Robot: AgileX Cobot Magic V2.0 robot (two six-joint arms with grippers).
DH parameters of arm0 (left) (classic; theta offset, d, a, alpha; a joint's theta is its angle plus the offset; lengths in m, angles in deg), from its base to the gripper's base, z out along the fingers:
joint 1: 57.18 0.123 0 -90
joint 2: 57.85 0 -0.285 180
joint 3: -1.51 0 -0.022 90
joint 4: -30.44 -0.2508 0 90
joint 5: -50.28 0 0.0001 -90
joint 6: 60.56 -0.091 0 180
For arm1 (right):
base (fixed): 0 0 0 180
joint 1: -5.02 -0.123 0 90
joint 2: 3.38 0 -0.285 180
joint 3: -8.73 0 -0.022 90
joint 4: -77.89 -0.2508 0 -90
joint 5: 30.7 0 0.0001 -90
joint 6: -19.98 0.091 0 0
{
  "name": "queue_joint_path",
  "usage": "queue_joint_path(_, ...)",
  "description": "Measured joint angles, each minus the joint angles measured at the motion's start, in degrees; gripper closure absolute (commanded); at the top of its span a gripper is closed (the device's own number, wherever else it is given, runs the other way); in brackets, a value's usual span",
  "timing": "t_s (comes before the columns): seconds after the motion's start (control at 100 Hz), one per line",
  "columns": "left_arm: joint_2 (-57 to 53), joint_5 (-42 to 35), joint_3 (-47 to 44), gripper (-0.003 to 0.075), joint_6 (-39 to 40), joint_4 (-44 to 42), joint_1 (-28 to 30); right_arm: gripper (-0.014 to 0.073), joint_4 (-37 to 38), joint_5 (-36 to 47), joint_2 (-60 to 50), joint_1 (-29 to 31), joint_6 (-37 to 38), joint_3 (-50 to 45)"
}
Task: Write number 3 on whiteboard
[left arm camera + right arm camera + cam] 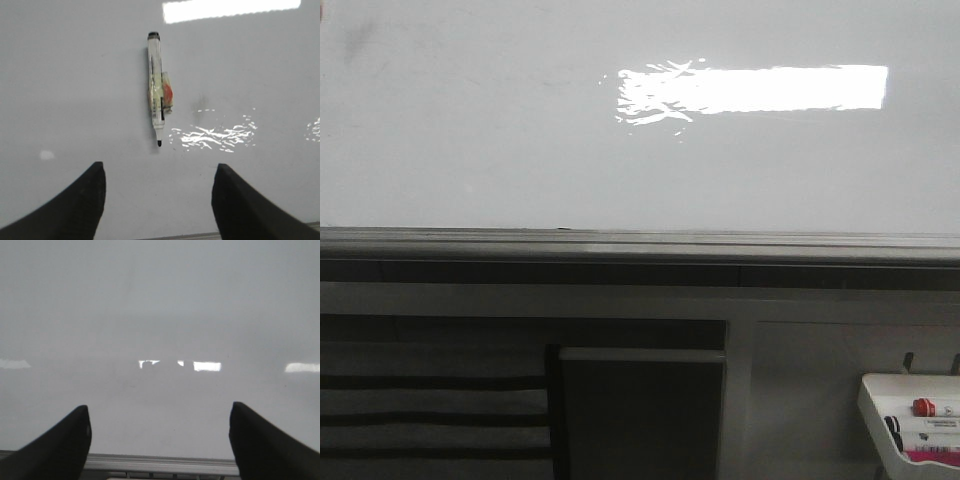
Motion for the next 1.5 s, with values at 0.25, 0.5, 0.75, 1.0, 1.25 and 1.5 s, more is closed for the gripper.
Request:
queue_joint_path(0.25, 15.86, -3.65, 4.37, 0.0376, 0.08, -0.10, 0.00, 0.0079, -1.33, 1.20, 0.00, 0.00, 0.00, 0.00)
queue_joint_path(0.5, 31.06, -6.39, 12.59, 0.0391, 0.08, -0.19, 0.00, 0.0079, -1.33, 1.20, 0.00, 0.00, -0.13, 0.00)
queue_joint_path(0.75, 40.19, -6.39, 18.82, 0.0391, 0.08, -0.33, 0.00, 0.0079, -1.43, 1.24, 0.00, 0.00, -0.13, 0.00)
queue_joint_path(1.0, 43.98, -7.36, 20.94, 0.0400, 0.08, -1.30, 0.00, 0.0079, -1.43, 1.35, 0.00, 0.00, -0.13, 0.00)
queue_joint_path(1.25, 44.55, -9.48, 20.98, 0.0540, 0.08, -1.42, 0.00, 0.0079, -1.43, 1.51, 0.00, 0.00, -0.13, 0.00)
queue_joint_path(1.5, 44.04, -8.87, 20.98, 0.0689, 0.08, -1.42, 0.00, 0.0079, -1.53, 1.60, 0.00, 0.00, -0.13, 0.00)
